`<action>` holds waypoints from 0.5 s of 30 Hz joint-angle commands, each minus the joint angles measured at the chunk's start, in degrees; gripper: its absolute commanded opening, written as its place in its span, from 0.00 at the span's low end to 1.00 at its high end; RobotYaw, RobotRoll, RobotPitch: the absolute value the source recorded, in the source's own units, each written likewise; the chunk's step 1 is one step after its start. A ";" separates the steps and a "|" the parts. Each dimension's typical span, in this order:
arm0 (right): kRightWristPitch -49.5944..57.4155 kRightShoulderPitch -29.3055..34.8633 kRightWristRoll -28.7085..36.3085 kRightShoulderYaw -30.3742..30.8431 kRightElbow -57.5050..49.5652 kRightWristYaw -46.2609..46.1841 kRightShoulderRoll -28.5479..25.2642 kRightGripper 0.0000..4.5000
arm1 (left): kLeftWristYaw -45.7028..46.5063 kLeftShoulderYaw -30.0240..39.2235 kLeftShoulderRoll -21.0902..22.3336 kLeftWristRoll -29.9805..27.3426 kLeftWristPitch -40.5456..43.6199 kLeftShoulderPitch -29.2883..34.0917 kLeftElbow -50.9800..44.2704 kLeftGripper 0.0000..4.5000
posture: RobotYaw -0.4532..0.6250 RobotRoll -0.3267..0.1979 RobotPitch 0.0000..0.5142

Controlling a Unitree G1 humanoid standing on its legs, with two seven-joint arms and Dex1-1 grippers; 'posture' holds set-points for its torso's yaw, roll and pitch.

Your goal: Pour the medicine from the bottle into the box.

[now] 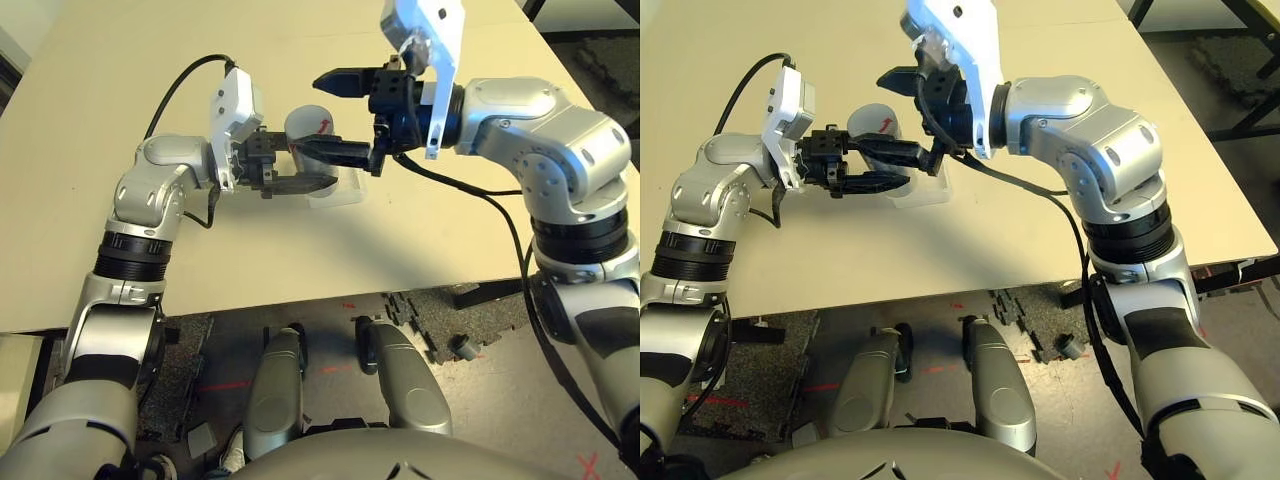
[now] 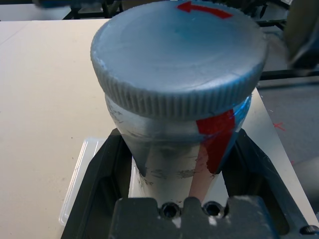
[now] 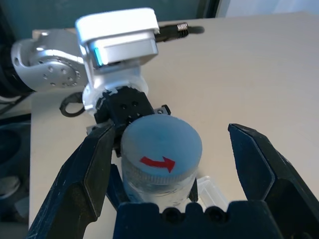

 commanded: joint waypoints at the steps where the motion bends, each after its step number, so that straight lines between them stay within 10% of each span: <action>1: -0.98 -0.02 -1.16 0.40 0.66 0.40 0.09 1.00 | -0.01 -0.50 0.02 0.18 0.76 -0.37 -1.95 0.61 | 0.45 0.62 0.43; 15: 1.52 3.28 0.03 -4.72 -0.83 0.30 -5.93 1.00 | 0.08 -0.14 0.15 0.47 0.91 -0.79 -1.23 0.61 | 0.42 0.62 0.43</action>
